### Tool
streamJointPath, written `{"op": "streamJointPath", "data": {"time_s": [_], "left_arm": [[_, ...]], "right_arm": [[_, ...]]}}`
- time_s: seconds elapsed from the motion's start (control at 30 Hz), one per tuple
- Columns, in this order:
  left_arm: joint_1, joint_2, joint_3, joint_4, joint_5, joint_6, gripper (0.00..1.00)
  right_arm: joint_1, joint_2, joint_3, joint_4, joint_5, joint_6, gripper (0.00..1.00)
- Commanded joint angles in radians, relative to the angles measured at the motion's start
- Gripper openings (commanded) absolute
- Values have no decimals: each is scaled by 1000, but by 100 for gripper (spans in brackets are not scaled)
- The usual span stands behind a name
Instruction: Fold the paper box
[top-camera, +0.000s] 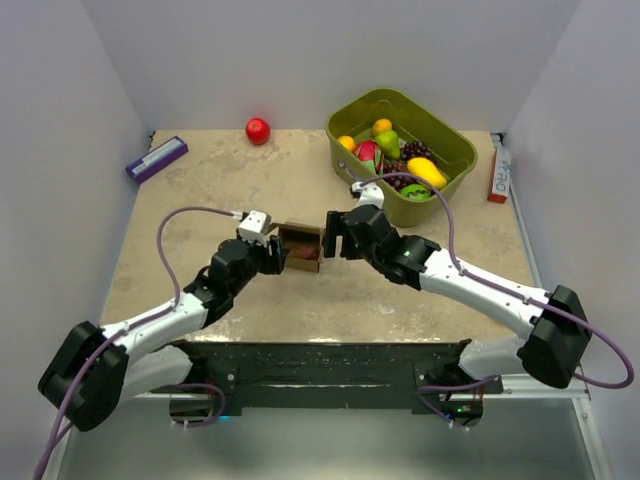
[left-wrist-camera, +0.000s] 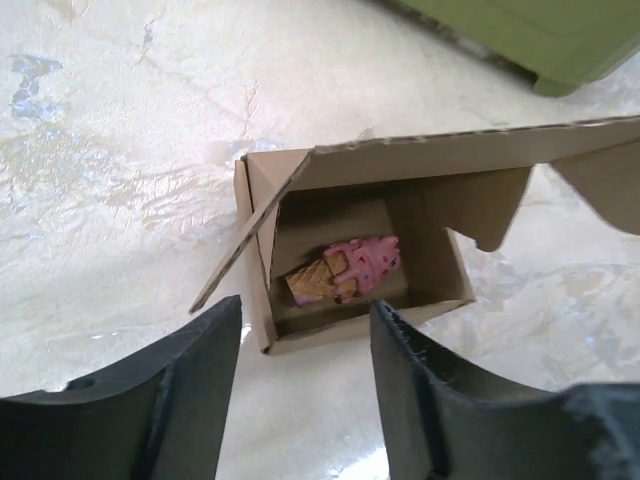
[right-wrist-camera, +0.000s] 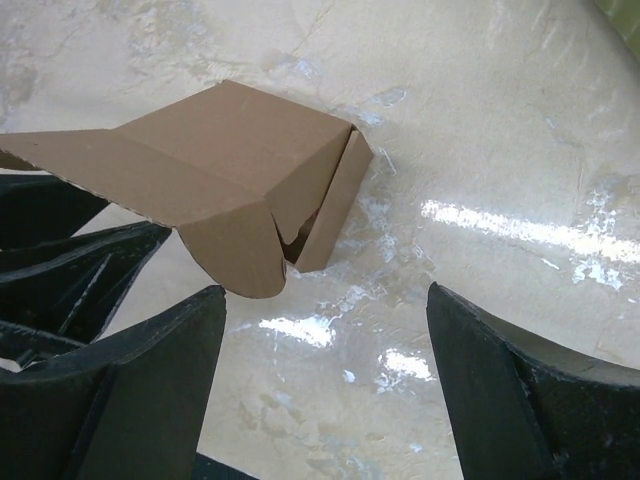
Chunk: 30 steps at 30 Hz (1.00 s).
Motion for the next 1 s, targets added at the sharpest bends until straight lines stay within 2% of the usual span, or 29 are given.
{"op": "streamJointPath", "data": {"time_s": [0.0,0.37,0.47,0.5,0.57,0.67,0.73,0.8,0.97], "left_arm": [[-6,-113,-33,-62,40,-12,64],[-6,-444,-30,-294,109,-135,68],[-6,-535,8,-363,123,-176,68],[-4,-555,23,-373,123,-181,68],[-6,-595,58,-389,91,-192,68],[-4,-544,166,-429,48,-186,66],[-4,-448,250,-417,54,-164,64],[-4,-387,289,-340,74,-147,62],[2,-199,273,-185,106,-132,58]], "right_arm": [[0,-17,99,8,-7,-34,85],[-15,146,299,131,-58,-115,82],[-14,204,323,143,-90,-124,76],[-14,232,325,148,-91,-132,70],[-14,258,325,147,-110,-133,66],[-12,296,302,151,-148,-124,61],[-12,316,272,156,-171,-110,57],[-12,329,245,166,-185,-101,56],[-12,404,182,162,-197,-74,52]]}}
